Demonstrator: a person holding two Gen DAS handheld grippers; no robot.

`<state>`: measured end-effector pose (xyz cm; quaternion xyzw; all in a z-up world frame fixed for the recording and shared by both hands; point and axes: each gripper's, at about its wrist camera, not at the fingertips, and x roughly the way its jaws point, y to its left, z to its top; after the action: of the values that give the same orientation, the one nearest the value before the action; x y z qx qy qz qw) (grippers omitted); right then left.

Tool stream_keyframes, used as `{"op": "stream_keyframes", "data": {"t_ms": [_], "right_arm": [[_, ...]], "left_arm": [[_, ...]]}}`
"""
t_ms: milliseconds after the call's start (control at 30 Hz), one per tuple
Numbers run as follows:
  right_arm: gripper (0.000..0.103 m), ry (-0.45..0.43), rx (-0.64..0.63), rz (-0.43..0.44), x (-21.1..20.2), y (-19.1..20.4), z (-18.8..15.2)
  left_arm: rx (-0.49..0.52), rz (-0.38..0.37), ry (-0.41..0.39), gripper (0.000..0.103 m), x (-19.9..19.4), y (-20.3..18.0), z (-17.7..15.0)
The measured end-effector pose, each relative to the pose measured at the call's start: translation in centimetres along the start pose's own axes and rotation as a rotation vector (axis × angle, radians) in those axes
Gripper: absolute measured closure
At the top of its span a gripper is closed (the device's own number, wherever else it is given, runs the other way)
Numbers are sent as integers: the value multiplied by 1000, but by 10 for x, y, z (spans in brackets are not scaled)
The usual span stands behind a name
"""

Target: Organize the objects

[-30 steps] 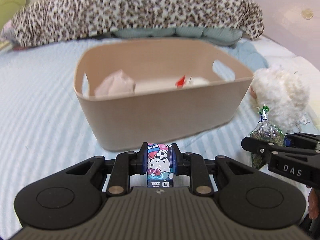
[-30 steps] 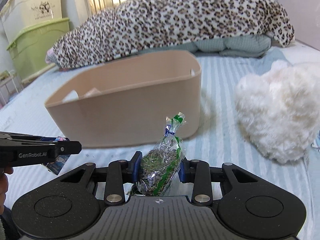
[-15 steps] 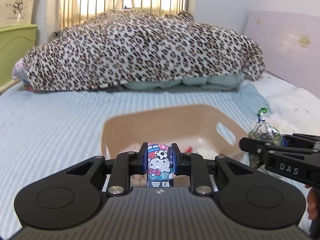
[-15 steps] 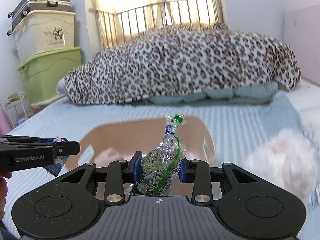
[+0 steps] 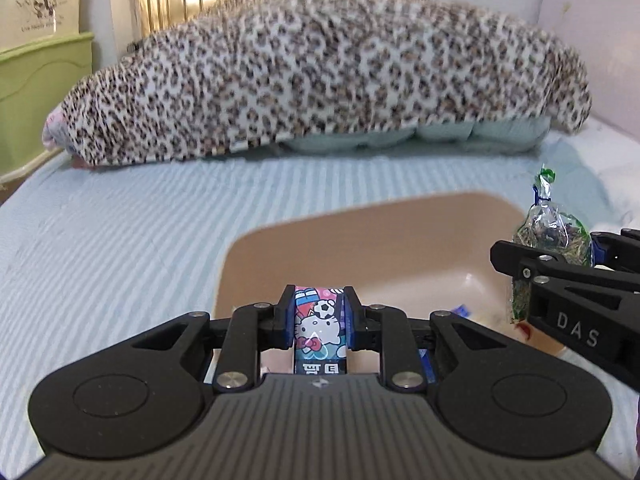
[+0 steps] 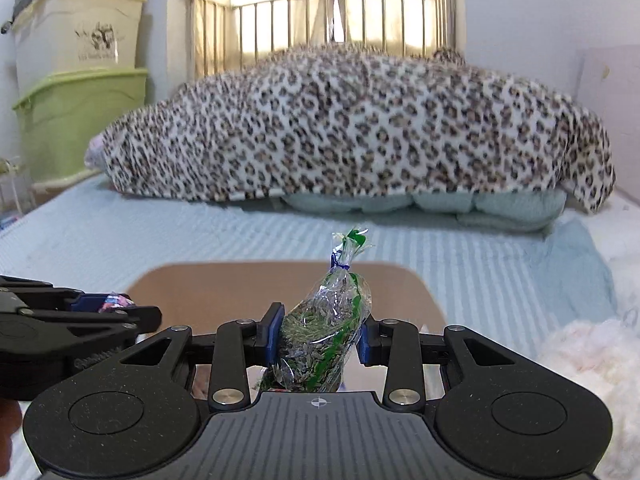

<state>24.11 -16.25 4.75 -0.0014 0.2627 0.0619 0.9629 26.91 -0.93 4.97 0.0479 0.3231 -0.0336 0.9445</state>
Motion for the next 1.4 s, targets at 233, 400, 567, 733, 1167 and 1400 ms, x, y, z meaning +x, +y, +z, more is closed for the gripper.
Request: {"op": "stream_keyframes", "data": {"t_ms": [233, 400, 567, 733, 1167, 1400], "right_arm": [[69, 116, -55, -37, 30, 7, -20], [41, 111, -6, -21, 15, 3, -22], [26, 79, 46, -3, -8, -10, -17], [23, 64, 42, -13, -30, -15, -14], [18, 61, 19, -3, -111, -4, -23], [17, 68, 27, 8, -149, 0, -32]], "left_arm": [[-18, 57, 110, 78, 40, -3, -19], [-9, 73, 138, 61, 37, -1, -26], [-52, 74, 83, 11, 5, 1, -23], [-65, 53, 91, 11, -22, 1, -20], [-66, 33, 75, 11, -92, -7, -36], [-83, 35, 74, 11, -130, -1, -53]]}}
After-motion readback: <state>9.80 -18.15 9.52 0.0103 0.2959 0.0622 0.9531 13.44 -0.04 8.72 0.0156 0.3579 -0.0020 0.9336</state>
